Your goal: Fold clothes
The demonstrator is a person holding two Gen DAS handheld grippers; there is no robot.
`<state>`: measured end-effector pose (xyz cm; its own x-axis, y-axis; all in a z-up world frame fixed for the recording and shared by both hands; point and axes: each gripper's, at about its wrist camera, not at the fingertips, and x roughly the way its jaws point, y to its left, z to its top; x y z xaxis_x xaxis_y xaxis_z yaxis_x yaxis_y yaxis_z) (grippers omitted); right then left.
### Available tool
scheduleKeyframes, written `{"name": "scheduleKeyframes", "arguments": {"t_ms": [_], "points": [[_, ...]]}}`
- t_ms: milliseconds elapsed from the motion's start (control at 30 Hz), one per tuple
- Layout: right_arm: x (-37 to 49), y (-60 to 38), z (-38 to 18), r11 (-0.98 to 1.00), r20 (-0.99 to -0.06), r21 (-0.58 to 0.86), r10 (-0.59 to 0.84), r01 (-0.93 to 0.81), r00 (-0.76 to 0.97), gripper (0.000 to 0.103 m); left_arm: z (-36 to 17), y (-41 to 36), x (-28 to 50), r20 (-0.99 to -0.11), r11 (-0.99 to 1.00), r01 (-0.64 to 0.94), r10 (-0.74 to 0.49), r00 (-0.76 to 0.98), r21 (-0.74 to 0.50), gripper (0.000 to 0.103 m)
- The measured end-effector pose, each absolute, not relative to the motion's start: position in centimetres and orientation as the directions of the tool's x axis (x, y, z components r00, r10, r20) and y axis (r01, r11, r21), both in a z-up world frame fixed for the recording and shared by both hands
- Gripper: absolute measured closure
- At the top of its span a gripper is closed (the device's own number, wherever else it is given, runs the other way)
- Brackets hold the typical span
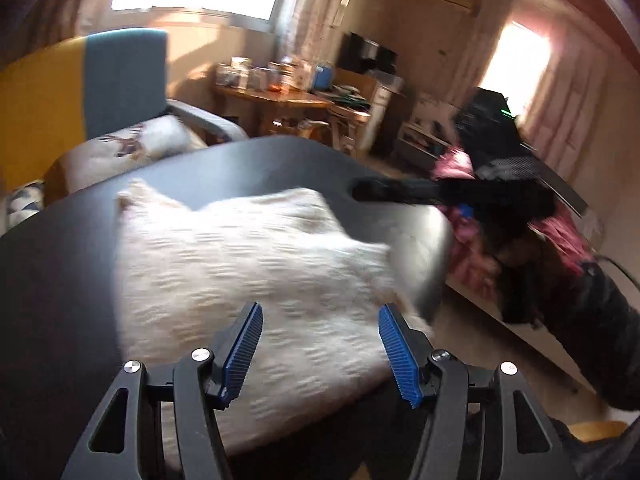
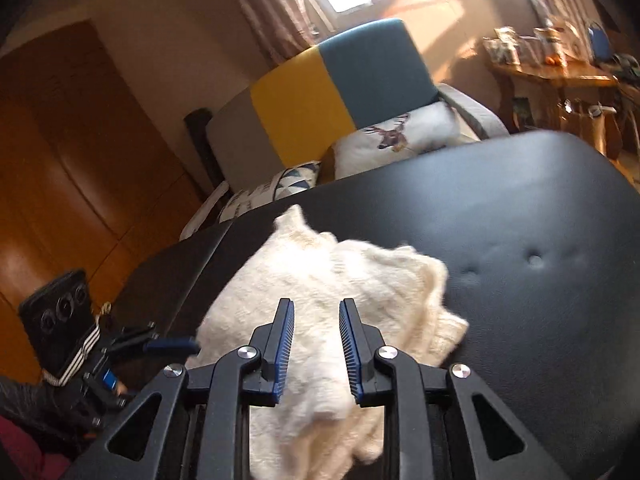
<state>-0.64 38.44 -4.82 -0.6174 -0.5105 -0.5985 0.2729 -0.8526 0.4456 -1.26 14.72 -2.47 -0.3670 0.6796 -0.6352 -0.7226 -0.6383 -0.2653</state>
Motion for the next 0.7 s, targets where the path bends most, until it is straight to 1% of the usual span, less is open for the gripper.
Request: {"name": "scheduleKeyframes", "arguments": {"t_ms": [33, 100, 133, 167, 200, 233, 267, 300, 367, 467, 533, 600, 633, 700], "points": [[-0.3, 37.1, -4.8, -0.859, -0.618, 0.416, -0.508, 0.299, -0.600, 0.079, -2.8, 14.1, -1.8, -0.638, -0.660, -0.702, 0.667, -0.384, -0.268, 0.040], [0.2, 34.4, -4.9, -0.867, -0.657, 0.355, -0.498, 0.351, -0.565, 0.079, -4.9, 13.1, -2.1, -0.682, -0.692, -0.670, 0.628, -0.375, -0.270, 0.039], [0.4, 33.6, -6.4, -0.889, -0.712, 0.314, -0.453, 0.334, -0.537, 0.084, -6.4, 12.6, -1.8, -0.708, -0.704, -0.658, 0.606, -0.363, -0.265, 0.039], [0.5, 33.2, -8.5, -0.917, -0.776, 0.264, -0.387, 0.300, -0.498, 0.084, -7.8, 12.2, -1.4, -0.726, -0.700, -0.661, 0.599, -0.339, -0.269, 0.039], [1.1, 33.3, -9.9, -0.921, -0.769, 0.250, -0.376, 0.299, -0.516, 0.085, -8.6, 12.2, -0.8, -0.727, -0.695, -0.670, 0.597, -0.338, -0.260, 0.039], [1.9, 34.0, -10.5, -0.915, -0.726, 0.277, -0.400, 0.294, -0.559, 0.085, -9.4, 12.3, -0.2, -0.727, -0.691, -0.681, 0.594, -0.343, -0.243, 0.039], [2.3, 34.7, -10.9, -0.907, -0.699, 0.317, -0.420, 0.276, -0.579, 0.085, -9.6, 12.5, 0.6, -0.723, -0.689, -0.698, 0.583, -0.371, -0.197, 0.039], [2.5, 35.0, -11.1, -0.904, -0.683, 0.340, -0.428, 0.261, -0.592, 0.086, -9.6, 12.6, 0.7, -0.723, -0.690, -0.699, 0.578, -0.378, -0.187, 0.039], [2.7, 34.8, -11.1, -0.911, -0.676, 0.316, -0.413, 0.266, -0.610, 0.086, -9.5, 12.8, 1.0, -0.722, -0.692, -0.700, 0.574, -0.387, -0.175, 0.037], [2.5, 34.8, -10.6, -0.910, -0.677, 0.315, -0.415, 0.271, -0.608, 0.085, -8.2, 11.1, 0.3, -0.699, -0.688, -0.659, 0.630, -0.338, -0.302, 0.037], [2.3, 35.2, -9.8, -0.899, -0.677, 0.350, -0.436, 0.262, -0.593, 0.084, -6.7, 9.9, -0.8, -0.652, -0.676, -0.626, 0.682, -0.332, -0.389, 0.037], [2.1, 35.7, -8.7, -0.893, -0.677, 0.376, -0.446, 0.246, -0.586, 0.083, -5.0, 8.8, -2.1, -0.613, -0.674, -0.606, 0.705, -0.356, -0.423, 0.037], [2.0, 35.9, -8.0, -0.893, -0.671, 0.379, -0.445, 0.242, -0.593, 0.081, -4.3, 8.4, -2.7, -0.599, -0.674, -0.600, 0.711, -0.369, -0.431, 0.037], [1.7, 36.0, -6.0, -0.897, -0.646, 0.367, -0.437, 0.247, -0.626, 0.079, -3.3, 8.0, -4.0, -0.580, -0.682, -0.592, 0.711, -0.398, -0.429, 0.035]]}}
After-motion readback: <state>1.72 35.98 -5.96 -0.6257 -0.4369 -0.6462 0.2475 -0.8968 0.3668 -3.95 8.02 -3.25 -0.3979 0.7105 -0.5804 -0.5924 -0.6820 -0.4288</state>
